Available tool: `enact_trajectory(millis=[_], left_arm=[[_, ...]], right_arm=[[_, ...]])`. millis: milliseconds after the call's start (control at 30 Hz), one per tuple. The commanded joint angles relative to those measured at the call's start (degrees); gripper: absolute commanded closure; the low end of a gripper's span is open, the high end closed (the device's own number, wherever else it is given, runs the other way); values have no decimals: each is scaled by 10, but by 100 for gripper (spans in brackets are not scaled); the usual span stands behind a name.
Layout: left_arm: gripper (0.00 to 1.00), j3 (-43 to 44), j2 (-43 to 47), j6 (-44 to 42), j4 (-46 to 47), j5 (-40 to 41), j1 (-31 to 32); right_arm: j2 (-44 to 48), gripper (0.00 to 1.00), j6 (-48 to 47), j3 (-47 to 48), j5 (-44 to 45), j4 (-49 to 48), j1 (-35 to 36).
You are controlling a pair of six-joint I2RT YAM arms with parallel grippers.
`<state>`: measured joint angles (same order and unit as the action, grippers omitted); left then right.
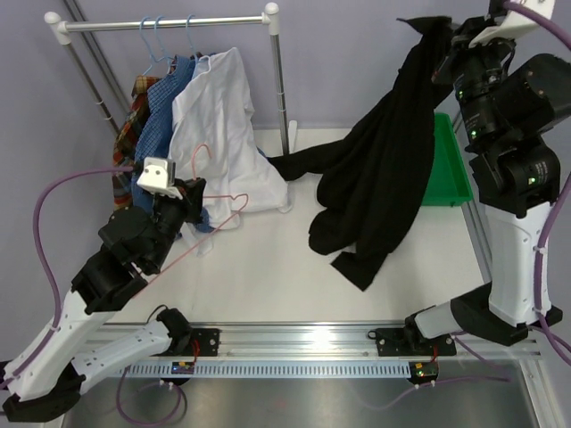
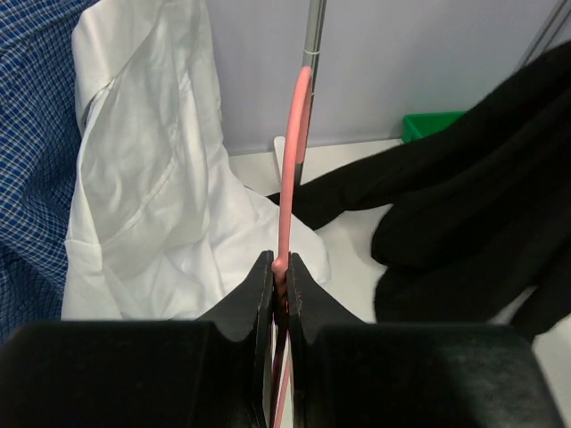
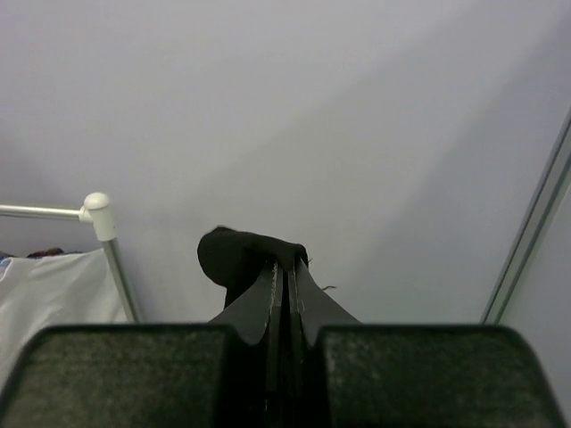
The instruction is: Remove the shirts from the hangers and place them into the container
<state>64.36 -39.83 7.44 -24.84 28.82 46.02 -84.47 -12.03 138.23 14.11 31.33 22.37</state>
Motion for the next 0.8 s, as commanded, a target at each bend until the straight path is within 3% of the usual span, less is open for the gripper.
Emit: enact_trajectory(millis=[0,100,300,600,767], left_arm=[[100,29,-23,-31,38,33,-1],[100,47,-40,-75,110,37,-1],[100,127,-142,-181,215,41,-11],[100,323,-335,-164,281,-53,-129],[100,451,-437,-152,294,-111,-172]], right_arm=[[53,100,41,-124,-26,-12,0],[119,100,90,-261,-96,-29,0],[187,100,184,-446,-222,-32,0],[268,100,249,-681,-300,-46,0],[290,100,271,-746,-330,-58,0]])
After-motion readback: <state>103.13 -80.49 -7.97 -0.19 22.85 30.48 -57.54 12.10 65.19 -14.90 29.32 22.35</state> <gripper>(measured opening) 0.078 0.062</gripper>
